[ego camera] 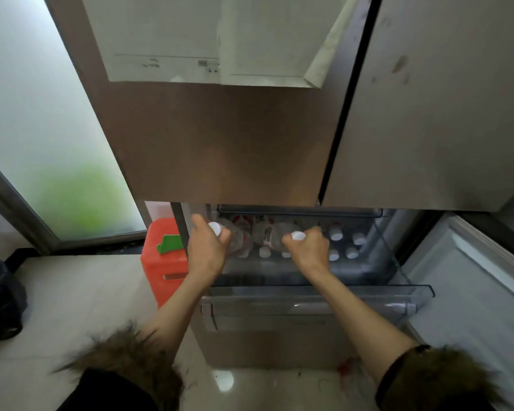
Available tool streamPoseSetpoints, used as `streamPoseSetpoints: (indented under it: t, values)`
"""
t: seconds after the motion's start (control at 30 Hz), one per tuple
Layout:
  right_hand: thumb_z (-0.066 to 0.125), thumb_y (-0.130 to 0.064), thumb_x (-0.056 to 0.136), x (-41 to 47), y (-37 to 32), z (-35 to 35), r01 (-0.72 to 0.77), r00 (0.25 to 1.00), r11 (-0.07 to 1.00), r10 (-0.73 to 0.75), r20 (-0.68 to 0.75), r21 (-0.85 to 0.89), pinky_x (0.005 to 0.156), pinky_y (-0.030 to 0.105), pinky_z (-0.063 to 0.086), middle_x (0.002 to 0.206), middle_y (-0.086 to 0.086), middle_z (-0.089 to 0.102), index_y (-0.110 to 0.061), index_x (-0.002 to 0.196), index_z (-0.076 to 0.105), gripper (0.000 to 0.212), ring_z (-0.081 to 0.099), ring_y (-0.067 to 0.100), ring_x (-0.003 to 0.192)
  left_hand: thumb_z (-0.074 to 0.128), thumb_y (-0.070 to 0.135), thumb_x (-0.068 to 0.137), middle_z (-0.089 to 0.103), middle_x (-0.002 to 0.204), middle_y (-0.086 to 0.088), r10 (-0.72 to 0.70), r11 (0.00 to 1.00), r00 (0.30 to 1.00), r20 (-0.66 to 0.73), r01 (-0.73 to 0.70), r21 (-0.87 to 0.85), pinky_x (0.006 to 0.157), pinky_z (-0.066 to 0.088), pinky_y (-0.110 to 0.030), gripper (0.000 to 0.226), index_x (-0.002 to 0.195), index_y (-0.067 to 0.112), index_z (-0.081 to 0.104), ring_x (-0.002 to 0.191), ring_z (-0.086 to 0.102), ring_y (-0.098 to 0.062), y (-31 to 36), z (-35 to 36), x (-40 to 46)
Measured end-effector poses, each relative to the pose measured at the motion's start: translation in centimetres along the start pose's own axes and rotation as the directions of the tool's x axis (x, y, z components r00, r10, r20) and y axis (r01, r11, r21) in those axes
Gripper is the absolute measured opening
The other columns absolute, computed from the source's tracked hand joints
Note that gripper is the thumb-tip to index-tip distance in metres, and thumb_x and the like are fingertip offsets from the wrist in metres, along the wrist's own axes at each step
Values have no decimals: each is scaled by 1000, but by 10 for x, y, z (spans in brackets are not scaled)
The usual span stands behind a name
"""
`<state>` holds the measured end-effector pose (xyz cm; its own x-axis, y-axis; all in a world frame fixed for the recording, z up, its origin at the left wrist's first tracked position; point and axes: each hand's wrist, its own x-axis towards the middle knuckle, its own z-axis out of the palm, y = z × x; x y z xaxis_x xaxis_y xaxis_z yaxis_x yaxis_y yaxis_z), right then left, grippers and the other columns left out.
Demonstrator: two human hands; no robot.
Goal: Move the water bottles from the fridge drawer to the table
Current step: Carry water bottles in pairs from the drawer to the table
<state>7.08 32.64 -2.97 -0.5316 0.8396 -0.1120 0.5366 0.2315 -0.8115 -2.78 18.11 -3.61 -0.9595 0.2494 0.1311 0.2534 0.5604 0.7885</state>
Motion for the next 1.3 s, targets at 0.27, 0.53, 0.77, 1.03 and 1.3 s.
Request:
streamPoseSetpoints:
  t: [0.27,0.53,0.77,1.03,1.3]
  values:
    - [60,-31,84,-23,-7,-4,86,996,968,-87,4,-237,68,30,39,116,22,58,3,115,47,47,56,38,105,52,27,91,60,90,-15,192,965,968,161,-217,150,69,54,-48,25,99,14,32,76,60,-31,-5,-4,-10]
    - [60,-47,83,-14,-9,3,181,981,902,-192,10,-393,71,34,40,110,17,63,-3,110,52,52,59,36,102,51,33,92,61,95,-16,174,953,958,230,-223,207,72,53,-44,29,102,10,37,81,60,-31,-3,2,-1]
    - [61,-42,84,7,7,17,349,925,907,-292,245,-237,86,35,43,124,12,51,-12,118,48,48,49,29,117,55,32,90,48,119,-21,127,978,959,254,-164,129,94,43,-40,48,126,3,44,108,51,-35,-20,12,17]
    - [70,-9,80,24,30,11,281,753,955,-278,597,90,101,28,38,130,0,45,-14,138,31,71,44,11,120,75,20,74,47,132,-10,46,994,902,429,1,-110,101,43,-45,75,133,20,29,121,49,-26,-46,21,14]
    - [82,-18,67,27,28,16,317,795,946,-306,524,73,86,23,44,111,-8,50,-16,123,45,67,51,8,103,82,26,65,60,119,-5,39,998,947,319,-22,-55,88,46,-28,70,124,14,45,104,56,-14,-53,25,15]
